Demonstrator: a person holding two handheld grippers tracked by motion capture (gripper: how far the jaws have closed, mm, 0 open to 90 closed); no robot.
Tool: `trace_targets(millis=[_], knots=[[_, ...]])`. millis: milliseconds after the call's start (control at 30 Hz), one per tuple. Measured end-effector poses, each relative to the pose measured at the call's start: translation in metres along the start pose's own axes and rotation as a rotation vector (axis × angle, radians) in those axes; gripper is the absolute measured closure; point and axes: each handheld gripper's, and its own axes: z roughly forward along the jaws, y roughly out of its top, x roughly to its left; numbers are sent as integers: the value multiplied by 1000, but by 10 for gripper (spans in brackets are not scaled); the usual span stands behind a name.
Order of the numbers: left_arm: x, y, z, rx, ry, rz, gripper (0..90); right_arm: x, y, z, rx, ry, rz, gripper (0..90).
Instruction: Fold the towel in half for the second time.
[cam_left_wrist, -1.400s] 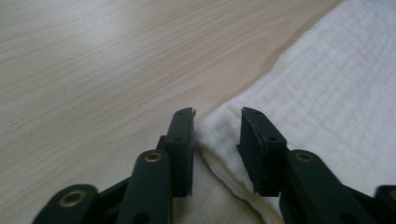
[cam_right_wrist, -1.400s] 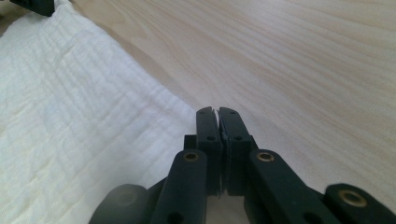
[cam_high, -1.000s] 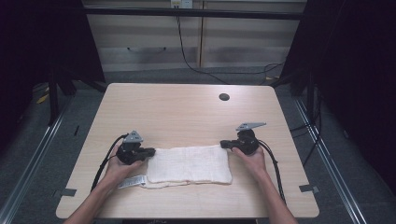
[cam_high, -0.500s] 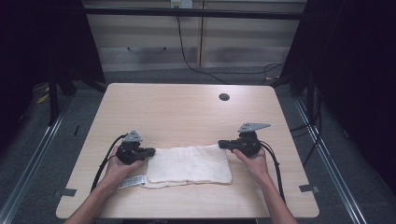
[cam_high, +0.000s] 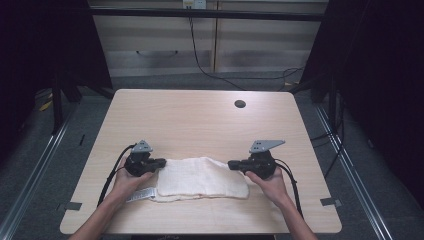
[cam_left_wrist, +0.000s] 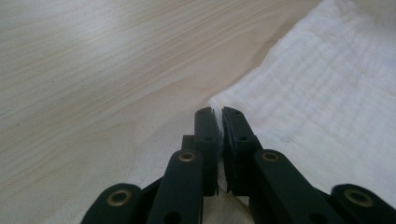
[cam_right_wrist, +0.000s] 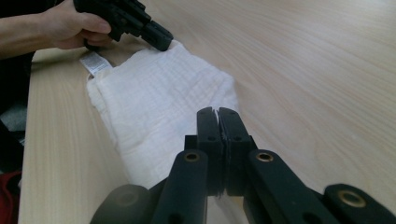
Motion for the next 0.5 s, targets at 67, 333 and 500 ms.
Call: trace_targets(millis=[67, 333, 500], knots=[[-1, 0, 0, -1, 4, -4, 853, 5, -2, -1, 4, 0, -10, 888], [-5, 1, 0, 8, 34, 9, 855, 29, -18, -1, 55, 28, -42, 888], [-4, 0, 0, 0, 32, -16, 859, 39, -34, 1, 107, 53, -42, 888]])
